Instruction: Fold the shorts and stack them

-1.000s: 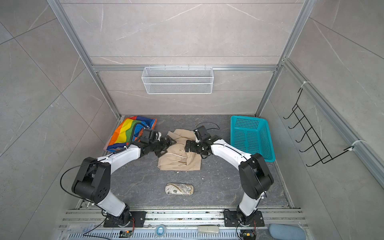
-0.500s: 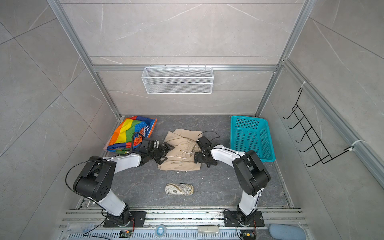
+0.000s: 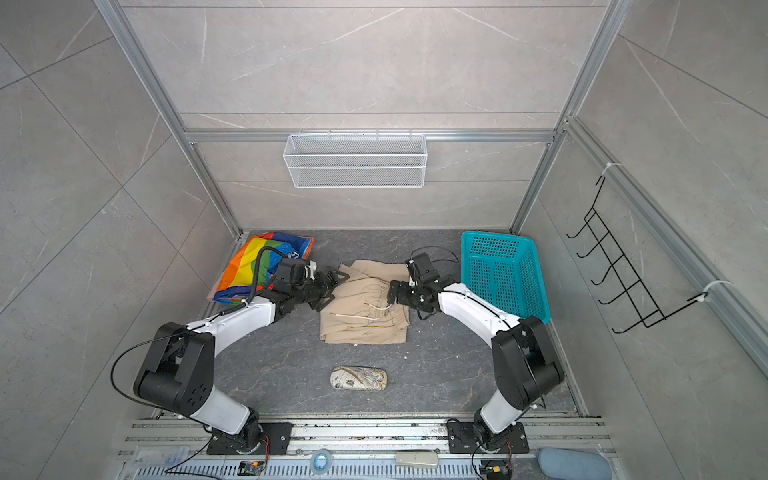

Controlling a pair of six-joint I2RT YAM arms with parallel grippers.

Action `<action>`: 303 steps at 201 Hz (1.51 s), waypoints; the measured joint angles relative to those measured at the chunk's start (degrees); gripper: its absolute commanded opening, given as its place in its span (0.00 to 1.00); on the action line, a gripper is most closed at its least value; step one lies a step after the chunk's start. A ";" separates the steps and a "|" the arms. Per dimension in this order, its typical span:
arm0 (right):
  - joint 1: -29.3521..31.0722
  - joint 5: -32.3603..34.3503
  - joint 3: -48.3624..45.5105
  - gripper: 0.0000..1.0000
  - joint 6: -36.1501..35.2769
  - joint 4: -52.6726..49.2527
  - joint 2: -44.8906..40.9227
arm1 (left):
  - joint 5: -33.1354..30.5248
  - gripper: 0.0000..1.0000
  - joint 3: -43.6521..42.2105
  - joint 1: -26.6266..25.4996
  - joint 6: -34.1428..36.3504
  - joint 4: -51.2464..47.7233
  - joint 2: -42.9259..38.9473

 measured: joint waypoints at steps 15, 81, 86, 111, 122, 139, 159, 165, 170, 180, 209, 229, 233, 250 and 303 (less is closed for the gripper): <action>0.39 0.24 4.83 0.99 0.57 0.72 5.60 | -0.02 1.00 -0.42 0.00 -0.02 0.55 0.02; 0.98 4.37 15.58 0.99 -1.31 -3.52 19.56 | 0.07 1.00 -7.34 0.02 -1.14 2.08 4.15; 0.98 4.37 16.48 0.99 -1.64 -3.98 19.56 | 0.07 1.00 -7.56 0.02 -1.11 2.10 4.17; 0.98 2.47 21.94 0.99 -2.75 -5.07 19.54 | 0.11 1.00 -7.93 0.04 -1.22 2.73 4.22; 0.98 0.48 24.50 0.99 -2.75 -4.63 19.54 | 0.09 1.00 -8.20 0.17 -1.42 3.41 4.22; 1.11 -3.37 28.70 0.99 -2.71 -3.34 20.02 | 0.09 0.99 -8.79 0.26 -1.55 4.20 4.20; 1.57 -6.93 36.24 0.99 -3.04 -1.90 23.61 | 0.09 1.00 -9.86 0.31 -1.75 4.44 4.07; 1.75 -8.07 39.10 0.99 -3.41 -1.40 25.55 | 0.09 1.00 -10.32 0.44 -1.79 4.59 3.93; 1.92 -8.83 41.35 0.99 -3.87 -1.14 27.23 | 0.11 1.00 -10.78 0.57 -1.84 4.81 3.80; 2.21 -10.16 45.07 0.99 -4.68 -0.96 30.38 | 0.13 1.00 -11.61 0.66 -1.95 5.05 3.54; 3.08 -13.27 57.55 0.99 -7.96 -3.87 41.46 | 0.39 1.00 -12.92 1.33 -1.97 5.46 3.04; 3.96 -14.05 67.17 0.99 -10.14 -8.11 49.13 | 0.68 1.00 -13.86 1.95 -1.97 6.03 2.56; 4.17 -14.10 69.02 0.99 -10.56 -8.92 50.51 | 0.76 1.00 -14.10 2.12 -1.95 6.27 2.47; 5.18 -14.03 76.70 0.98 -11.80 -12.44 56.00 | 1.51 1.00 -14.91 2.84 -1.92 6.84 2.10; 7.32 -13.09 87.17 0.87 -12.92 -18.16 64.13 | 2.19 1.00 -15.63 4.13 -1.27 6.73 1.68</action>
